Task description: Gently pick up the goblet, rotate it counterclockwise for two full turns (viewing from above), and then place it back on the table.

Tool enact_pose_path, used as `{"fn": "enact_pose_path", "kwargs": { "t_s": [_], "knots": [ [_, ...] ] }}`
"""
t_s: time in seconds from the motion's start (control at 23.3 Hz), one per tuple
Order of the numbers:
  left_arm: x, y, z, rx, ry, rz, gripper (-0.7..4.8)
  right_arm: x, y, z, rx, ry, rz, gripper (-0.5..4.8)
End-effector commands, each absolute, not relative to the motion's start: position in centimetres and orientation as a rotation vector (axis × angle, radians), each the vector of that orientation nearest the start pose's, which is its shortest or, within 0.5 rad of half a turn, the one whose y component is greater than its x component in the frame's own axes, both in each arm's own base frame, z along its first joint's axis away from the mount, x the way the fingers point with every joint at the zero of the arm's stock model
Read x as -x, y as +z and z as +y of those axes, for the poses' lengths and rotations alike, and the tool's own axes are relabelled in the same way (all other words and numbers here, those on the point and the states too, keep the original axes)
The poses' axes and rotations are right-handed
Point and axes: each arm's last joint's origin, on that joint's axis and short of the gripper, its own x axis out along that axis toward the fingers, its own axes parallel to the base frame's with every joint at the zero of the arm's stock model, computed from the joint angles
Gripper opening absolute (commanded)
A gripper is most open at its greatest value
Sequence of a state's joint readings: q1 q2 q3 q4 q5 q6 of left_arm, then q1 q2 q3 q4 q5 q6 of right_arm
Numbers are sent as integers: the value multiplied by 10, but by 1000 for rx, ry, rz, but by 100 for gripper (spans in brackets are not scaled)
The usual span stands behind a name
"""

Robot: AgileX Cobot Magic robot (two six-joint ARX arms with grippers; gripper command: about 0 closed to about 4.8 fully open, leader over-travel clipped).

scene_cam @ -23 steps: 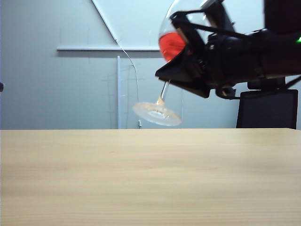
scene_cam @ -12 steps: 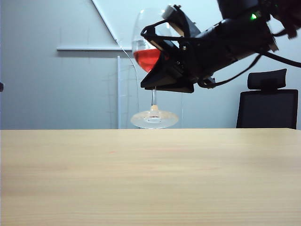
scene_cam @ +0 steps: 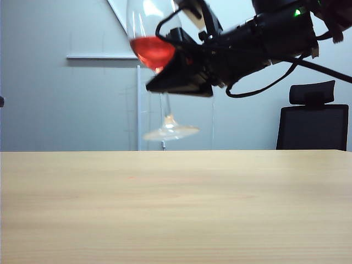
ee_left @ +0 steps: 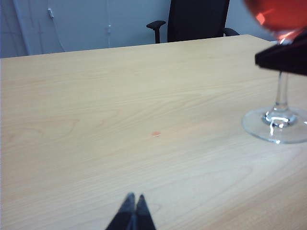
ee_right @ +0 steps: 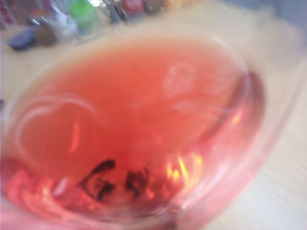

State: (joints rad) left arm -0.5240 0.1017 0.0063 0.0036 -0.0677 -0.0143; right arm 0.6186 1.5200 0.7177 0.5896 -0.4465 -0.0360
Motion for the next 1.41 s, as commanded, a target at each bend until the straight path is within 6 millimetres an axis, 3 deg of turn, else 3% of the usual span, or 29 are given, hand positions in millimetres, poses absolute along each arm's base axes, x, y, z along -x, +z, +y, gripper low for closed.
{"fn": "enact_pose_path", "kwargs": {
  "t_s": [0.04, 0.43, 0.9, 1.2, 1.41],
  "knots": [
    [-90, 160, -50, -15, -456, 77, -5, -245, 231, 194, 31, 1117, 32, -4],
    [-90, 160, -50, -15, -456, 77, -5, -228, 225, 180, -34, 1111, -197, -5],
    [-90, 160, -50, -15, -456, 77, -5, -207, 198, 160, -210, 1050, -132, -4],
    [-90, 160, -50, -15, -456, 77, -5, -215, 187, 154, -236, 936, -91, -4],
    [-90, 160, -50, -15, -456, 78, -5, -230, 167, 163, -203, 920, 11, -5]
  ]
}}
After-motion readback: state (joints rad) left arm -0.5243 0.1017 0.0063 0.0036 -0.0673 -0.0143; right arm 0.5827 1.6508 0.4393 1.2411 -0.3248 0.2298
